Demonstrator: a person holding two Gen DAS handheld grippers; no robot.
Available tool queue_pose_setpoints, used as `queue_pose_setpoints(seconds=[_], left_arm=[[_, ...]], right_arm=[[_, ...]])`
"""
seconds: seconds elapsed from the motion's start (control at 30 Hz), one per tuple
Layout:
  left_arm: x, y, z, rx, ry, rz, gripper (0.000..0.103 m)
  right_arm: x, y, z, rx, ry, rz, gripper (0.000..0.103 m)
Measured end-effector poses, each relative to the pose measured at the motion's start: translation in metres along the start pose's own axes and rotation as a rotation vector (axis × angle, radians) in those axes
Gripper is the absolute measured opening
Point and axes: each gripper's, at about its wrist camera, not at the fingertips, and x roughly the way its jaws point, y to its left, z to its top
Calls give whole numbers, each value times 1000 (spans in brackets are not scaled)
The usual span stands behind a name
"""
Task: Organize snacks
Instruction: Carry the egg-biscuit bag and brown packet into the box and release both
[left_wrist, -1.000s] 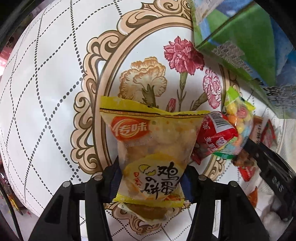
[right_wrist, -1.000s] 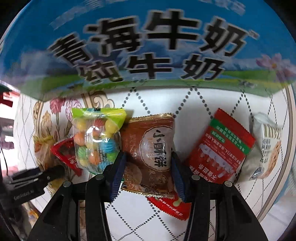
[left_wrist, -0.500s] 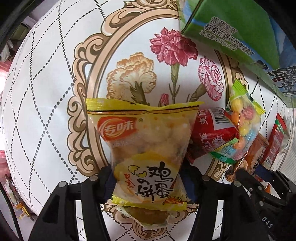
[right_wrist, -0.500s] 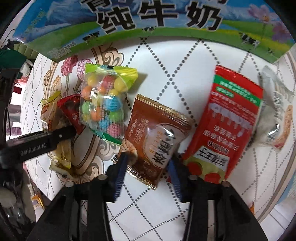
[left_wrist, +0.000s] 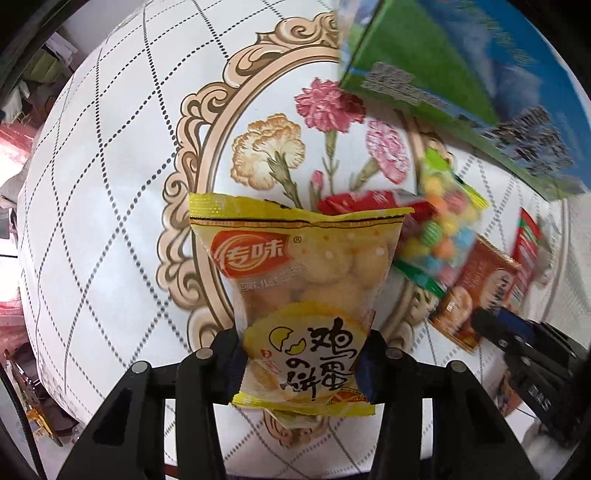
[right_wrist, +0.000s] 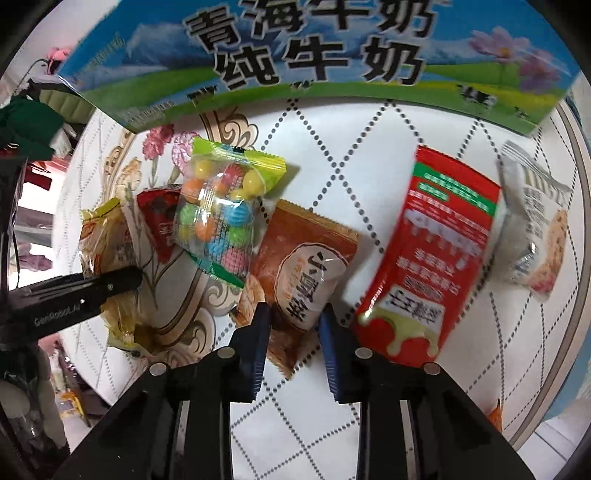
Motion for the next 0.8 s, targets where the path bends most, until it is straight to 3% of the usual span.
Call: queue_pose_setpoints(seconds=[0.1, 0.13, 0.17, 0.23, 0.33, 0.43, 0.53, 0.8], left_arm=[[6, -5, -4, -1, 18, 6, 45], [13, -6, -2, -7, 41, -18, 45], [20, -5, -1, -20, 52, -19, 45], [34, -6, 3, -32, 79, -15, 46], [50, -8, 7, -39, 101, -4, 47], [56, -10, 10, -47, 98, -1, 47], [46, -10, 4, -46, 76, -21, 45], [-14, -4, -29, -42, 24, -99, 43]], right_arm=[[2, -10, -1, 63, 27, 57, 30], [4, -13, 1, 94, 23, 66, 36], [7, -15, 5, 124, 30, 64, 50], [13, -16, 12, 158, 42, 95, 64], [27, -4, 25, 135, 32, 59, 72], [46, 21, 30, 38, 19, -65, 70], [49, 37, 23, -39, -4, -144, 58], [-4, 11, -14, -23, -47, 5, 58]])
